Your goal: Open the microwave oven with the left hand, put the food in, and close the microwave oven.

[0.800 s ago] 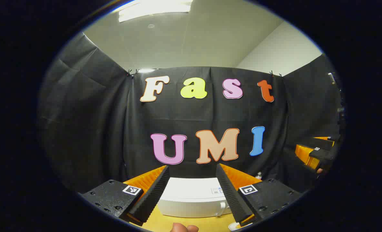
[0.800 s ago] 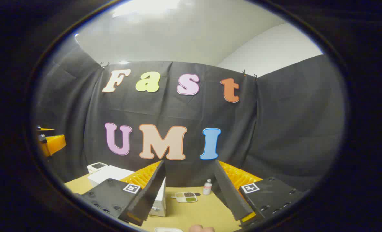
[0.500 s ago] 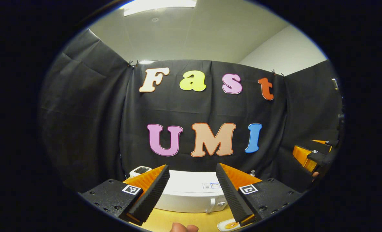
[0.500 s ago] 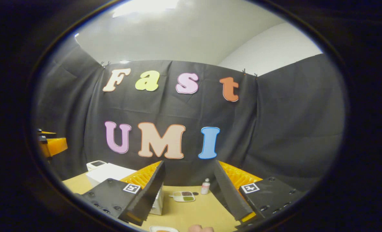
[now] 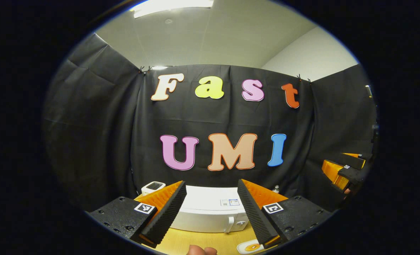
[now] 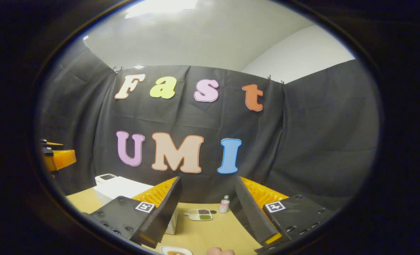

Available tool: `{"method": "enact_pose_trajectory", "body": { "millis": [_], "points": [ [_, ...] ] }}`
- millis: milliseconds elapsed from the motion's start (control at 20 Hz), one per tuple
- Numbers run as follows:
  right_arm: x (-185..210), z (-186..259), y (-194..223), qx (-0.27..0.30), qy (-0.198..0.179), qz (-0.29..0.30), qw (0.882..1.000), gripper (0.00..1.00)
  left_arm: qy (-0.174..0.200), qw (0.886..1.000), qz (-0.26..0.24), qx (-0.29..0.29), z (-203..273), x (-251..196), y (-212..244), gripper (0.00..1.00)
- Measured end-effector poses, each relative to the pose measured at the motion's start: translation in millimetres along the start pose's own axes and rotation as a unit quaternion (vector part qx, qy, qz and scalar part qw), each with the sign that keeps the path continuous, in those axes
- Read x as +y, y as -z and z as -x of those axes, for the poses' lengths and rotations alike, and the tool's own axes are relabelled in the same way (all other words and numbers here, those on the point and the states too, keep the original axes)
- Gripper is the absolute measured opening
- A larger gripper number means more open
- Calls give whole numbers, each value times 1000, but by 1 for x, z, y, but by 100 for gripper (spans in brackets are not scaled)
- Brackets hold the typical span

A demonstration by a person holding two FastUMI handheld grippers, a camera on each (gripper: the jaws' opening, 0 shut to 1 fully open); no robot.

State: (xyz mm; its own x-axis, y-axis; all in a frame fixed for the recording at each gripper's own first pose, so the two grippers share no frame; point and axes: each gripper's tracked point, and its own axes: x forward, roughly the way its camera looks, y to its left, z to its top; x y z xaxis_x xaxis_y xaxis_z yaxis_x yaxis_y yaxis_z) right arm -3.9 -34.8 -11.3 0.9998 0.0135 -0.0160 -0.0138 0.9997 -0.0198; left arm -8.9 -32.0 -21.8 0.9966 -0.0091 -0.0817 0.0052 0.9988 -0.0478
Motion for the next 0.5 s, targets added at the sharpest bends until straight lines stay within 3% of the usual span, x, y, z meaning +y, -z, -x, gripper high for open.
{"method": "enact_pose_trajectory", "body": {
  "millis": [500],
  "points": [
    [3,-6,6,8,-11,4,1000,97,-11,1000,-5,10,-9,1,14,95]
  ]
}}
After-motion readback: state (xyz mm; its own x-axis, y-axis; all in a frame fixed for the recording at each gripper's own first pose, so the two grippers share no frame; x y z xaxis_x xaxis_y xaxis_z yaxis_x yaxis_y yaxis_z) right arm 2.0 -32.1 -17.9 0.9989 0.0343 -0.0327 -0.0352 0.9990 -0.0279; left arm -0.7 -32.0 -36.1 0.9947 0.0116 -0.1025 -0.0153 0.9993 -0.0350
